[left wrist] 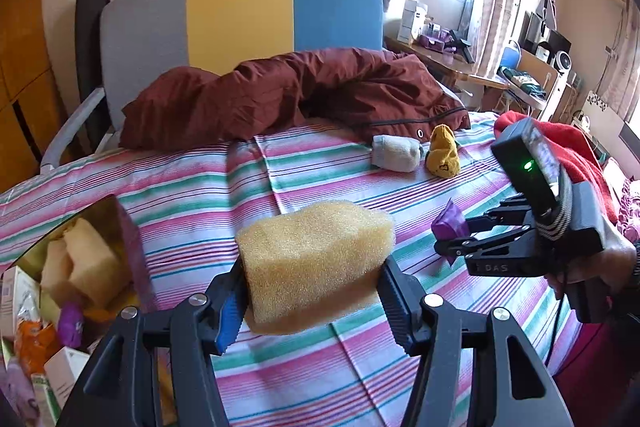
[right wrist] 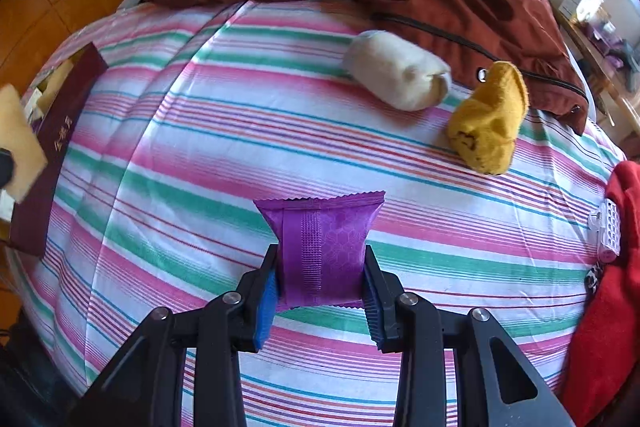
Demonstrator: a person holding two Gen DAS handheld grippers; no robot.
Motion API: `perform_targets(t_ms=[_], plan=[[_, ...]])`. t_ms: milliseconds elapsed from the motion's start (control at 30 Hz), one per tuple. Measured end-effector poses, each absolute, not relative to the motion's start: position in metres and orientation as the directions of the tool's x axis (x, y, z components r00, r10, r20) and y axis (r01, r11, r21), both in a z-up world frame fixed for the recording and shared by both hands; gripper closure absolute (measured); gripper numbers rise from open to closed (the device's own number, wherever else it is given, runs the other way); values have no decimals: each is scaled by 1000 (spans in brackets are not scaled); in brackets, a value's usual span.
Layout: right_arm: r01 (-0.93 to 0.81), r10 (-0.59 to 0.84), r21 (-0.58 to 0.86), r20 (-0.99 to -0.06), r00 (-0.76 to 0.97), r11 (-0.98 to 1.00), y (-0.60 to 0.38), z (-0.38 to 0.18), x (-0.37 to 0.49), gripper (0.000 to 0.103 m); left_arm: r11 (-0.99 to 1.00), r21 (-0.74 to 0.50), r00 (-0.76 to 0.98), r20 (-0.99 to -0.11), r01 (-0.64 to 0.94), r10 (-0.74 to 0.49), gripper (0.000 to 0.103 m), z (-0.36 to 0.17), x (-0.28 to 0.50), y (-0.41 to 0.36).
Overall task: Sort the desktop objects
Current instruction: 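Carry the sponge and packet to the gold tray and release both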
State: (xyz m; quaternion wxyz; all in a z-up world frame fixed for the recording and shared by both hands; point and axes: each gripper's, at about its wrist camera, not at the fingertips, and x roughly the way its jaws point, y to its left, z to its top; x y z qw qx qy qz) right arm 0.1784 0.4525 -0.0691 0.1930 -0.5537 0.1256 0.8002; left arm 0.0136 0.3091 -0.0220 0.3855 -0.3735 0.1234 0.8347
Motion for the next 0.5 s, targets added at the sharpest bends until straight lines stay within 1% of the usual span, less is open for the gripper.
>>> perform_targets(t_ms=[133,500], plan=[[-427,171,-32,-942,-290,-904,440,-72,178,65,-686,-83,-445,-703,-722,554,43,-13,15,290],[-402,154,-1,-924,-349,-916,395,-41,173,65,-721,-113,-465,-694,-684,550,43,-6,14,236]])
